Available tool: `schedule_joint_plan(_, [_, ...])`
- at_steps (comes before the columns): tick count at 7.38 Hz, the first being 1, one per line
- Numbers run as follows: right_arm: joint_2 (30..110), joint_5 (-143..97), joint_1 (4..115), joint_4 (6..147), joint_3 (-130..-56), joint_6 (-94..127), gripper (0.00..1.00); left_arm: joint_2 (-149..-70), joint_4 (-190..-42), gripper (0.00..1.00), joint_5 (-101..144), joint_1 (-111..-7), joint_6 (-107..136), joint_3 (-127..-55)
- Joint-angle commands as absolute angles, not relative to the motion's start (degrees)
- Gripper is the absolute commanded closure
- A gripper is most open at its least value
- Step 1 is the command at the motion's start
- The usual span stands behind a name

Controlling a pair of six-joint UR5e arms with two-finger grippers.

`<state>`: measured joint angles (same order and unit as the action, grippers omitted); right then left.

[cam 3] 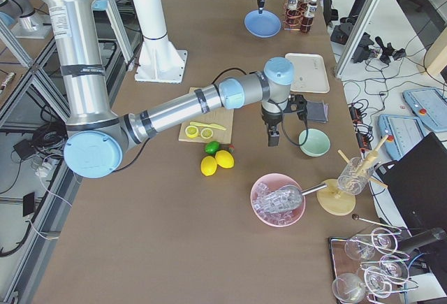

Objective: Pick orange to plate
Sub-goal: 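Move the left gripper over the blue plate while the right gripper reaches toward the orange, then lower the right gripper onto the orange and close it around the fruit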

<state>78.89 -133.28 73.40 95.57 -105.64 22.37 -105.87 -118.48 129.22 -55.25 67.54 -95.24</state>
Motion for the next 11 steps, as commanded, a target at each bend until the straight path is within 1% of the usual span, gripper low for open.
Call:
schedule_joint_plan(1, [73.40,-131.93,64.46,93.54,-105.73,35.55,0.00,-112.63,-109.54,1.00,122.11,-46.80,78.43,-101.24])
schedule_joint_plan(3, [73.39,-123.19,53.50,80.75,-105.30,54.22,0.00,-116.70,-109.25,1.00,115.87,-38.80,86.54,-101.25])
schedule_joint_plan(4, [73.39,-119.48,48.22,78.42,-105.12,60.32,0.00,-117.50,-109.25,1.00,112.36,-34.76,87.79,-101.08])
schedule_joint_plan(6, [72.25,-115.42,41.34,78.49,-105.03,61.79,0.00,-118.56,-109.42,1.00,107.42,-29.64,89.38,-100.38])
schedule_joint_plan(7, [71.38,-113.57,38.96,78.49,-104.42,61.79,0.00,-118.56,-109.77,1.00,107.23,-29.18,89.47,-99.33])
schedule_joint_plan(9, [67.96,-111.28,35.96,78.40,-100.92,63.88,0.00,-118.74,-109.86,1.00,105.66,-27.26,90.26,-99.23])
schedule_joint_plan(10, [66.03,-111.10,35.77,78.40,-98.55,63.98,0.00,-118.91,-109.95,1.00,104.17,-26.46,90.44,-99.32])
schedule_joint_plan(11, [65.31,-110.83,35.77,78.40,-97.66,63.98,0.02,-119.18,-109.95,1.00,104.15,-26.46,90.70,-99.40])
